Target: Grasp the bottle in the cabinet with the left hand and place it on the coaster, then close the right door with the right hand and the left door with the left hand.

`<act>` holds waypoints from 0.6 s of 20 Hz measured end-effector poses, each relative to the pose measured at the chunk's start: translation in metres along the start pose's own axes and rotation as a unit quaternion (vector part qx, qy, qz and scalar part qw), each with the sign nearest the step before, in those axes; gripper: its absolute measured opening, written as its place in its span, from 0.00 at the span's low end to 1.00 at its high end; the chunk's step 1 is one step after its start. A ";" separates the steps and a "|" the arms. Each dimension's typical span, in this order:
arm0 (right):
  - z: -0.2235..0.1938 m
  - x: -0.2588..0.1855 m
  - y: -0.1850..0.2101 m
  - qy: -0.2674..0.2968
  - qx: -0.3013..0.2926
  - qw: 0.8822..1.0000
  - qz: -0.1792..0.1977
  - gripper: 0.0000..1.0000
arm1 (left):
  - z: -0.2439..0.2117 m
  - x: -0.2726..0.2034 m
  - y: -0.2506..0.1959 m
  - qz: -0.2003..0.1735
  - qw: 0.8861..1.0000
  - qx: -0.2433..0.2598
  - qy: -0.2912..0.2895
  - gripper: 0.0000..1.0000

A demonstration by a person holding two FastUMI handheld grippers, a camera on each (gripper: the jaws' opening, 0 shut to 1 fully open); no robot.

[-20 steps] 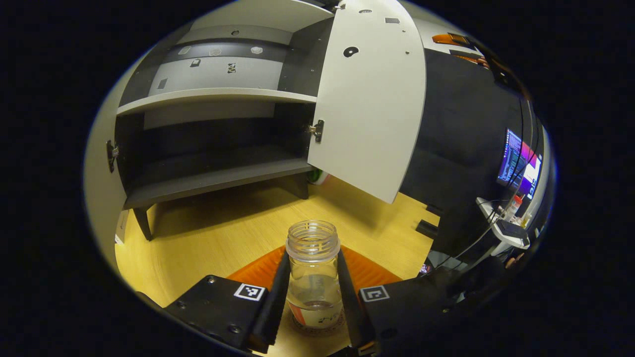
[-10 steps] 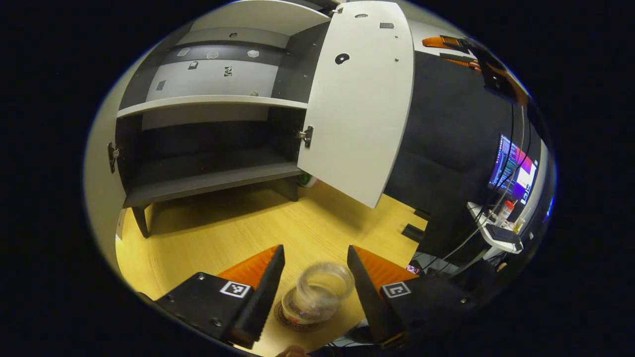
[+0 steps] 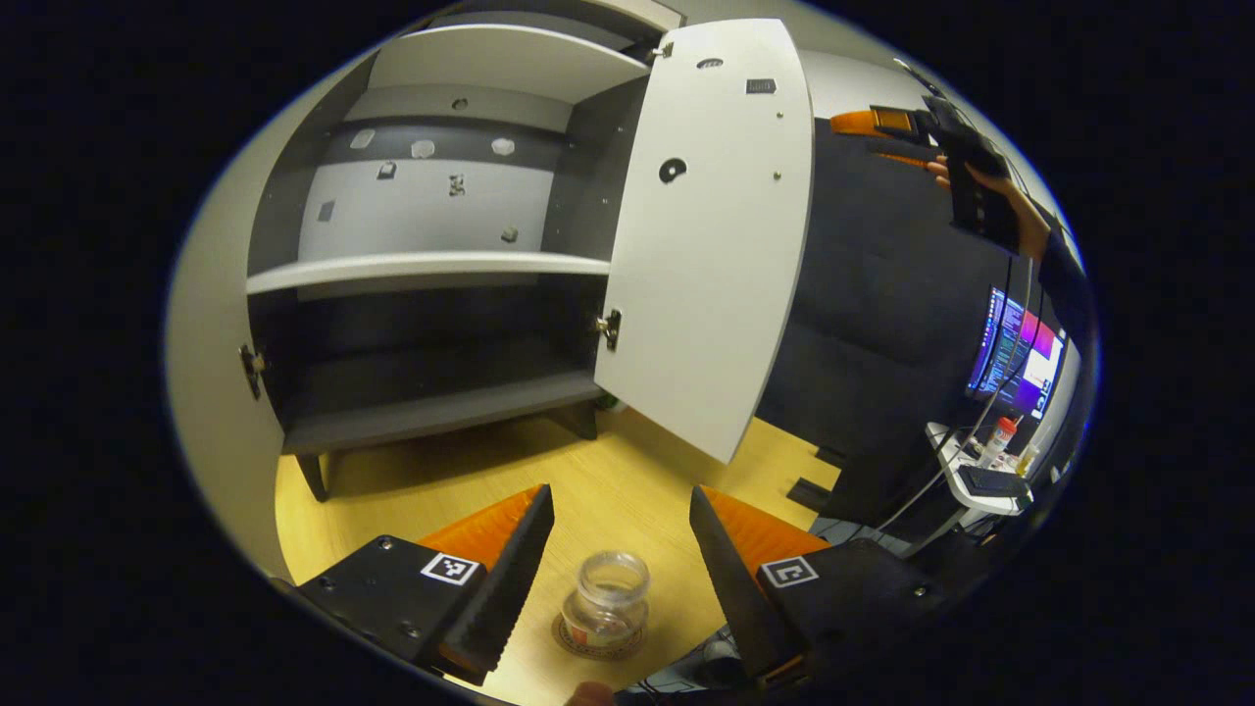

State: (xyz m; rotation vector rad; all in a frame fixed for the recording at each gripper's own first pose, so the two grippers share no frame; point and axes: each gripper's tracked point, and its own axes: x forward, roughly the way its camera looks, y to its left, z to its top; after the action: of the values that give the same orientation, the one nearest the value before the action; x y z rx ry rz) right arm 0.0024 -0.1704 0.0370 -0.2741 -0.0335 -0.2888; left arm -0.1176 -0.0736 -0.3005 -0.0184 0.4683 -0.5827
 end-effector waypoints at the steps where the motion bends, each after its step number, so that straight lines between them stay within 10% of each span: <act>1: 0.000 0.000 0.000 0.000 0.001 1.000 0.001 1.00 | 0.016 -0.003 0.003 0.010 1.000 0.006 -0.013 0.89; 12: -0.011 0.016 0.011 0.002 0.008 1.000 0.010 1.00 | 0.171 -0.042 0.026 0.111 0.986 0.051 -0.113 0.97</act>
State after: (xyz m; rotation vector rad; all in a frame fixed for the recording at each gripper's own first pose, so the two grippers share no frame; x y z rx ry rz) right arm 0.0212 -0.1675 0.0251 -0.2569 -0.0291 -0.2694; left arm -0.0612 -0.0492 -0.1330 0.0645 0.2146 -0.3787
